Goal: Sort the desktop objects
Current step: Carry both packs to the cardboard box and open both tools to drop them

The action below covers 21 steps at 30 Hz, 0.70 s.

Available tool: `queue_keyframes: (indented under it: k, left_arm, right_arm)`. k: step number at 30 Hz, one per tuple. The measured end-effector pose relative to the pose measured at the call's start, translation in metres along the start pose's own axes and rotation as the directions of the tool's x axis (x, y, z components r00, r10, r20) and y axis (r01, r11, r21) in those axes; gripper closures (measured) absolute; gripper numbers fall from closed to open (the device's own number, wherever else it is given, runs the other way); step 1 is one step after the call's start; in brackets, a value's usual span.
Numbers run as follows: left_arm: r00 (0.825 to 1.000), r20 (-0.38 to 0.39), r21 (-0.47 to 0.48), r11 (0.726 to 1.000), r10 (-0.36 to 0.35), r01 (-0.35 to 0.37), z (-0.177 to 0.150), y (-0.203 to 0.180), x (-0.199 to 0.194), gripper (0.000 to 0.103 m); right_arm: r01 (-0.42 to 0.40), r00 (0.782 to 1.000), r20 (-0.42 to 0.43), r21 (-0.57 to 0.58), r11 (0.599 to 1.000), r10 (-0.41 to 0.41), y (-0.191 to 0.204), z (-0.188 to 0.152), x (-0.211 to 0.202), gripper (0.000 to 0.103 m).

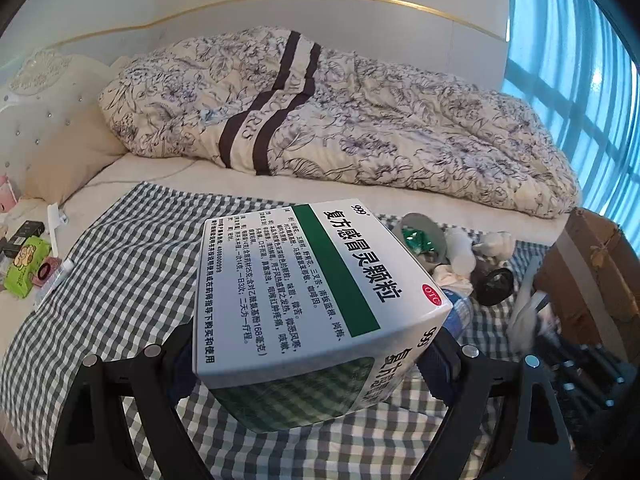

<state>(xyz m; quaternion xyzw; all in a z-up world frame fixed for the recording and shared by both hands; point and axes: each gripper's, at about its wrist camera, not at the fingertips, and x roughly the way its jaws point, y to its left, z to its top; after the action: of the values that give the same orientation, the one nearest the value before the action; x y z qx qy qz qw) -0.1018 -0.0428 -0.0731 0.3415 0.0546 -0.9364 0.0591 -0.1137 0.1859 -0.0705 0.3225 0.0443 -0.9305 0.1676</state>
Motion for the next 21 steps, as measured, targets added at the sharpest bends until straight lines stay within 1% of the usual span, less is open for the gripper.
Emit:
queue_keyframes:
  k: [3, 5, 8, 12, 17, 21]
  left_arm:
    - [0.999, 0.034, 0.021, 1.000, -0.018, 0.018, 0.005, -0.010, -0.015, 0.013]
    - [0.997, 0.065, 0.036, 0.999, -0.031, 0.028, 0.009, -0.017, -0.028, 0.013]
    - [0.992, 0.111, 0.057, 0.997, -0.053, 0.046, 0.016, -0.026, -0.047, 0.013]
    - [0.979, 0.184, 0.093, 0.993, -0.084, 0.068, 0.027, -0.040, -0.077, 0.013]
    - [0.961, 0.242, 0.130, 0.986, -0.135, 0.106, 0.035, -0.056, -0.101, 0.013]
    - [0.956, 0.239, 0.159, 0.978, -0.171, 0.135, 0.039, -0.076, -0.103, 0.013]
  right_arm:
    - [-0.026, 0.996, 0.086, 0.009, 1.000, 0.025, 0.003, 0.014, -0.029, 0.088]
    - [-0.041, 0.988, 0.152, 0.013, 0.999, 0.038, 0.006, 0.022, -0.054, 0.088]
    - [-0.024, 0.973, 0.228, 0.001, 1.000, 0.023, 0.012, 0.035, -0.087, 0.088]
    - [-0.005, 0.955, 0.295, 0.001, 1.000, 0.004, 0.011, 0.048, -0.119, 0.088]
    - [0.031, 0.948, 0.315, 0.025, 0.999, -0.038, 0.000, 0.051, -0.137, 0.088]
    - [0.070, 0.944, 0.317, 0.067, 0.995, -0.088, -0.021, 0.047, -0.148, 0.088]
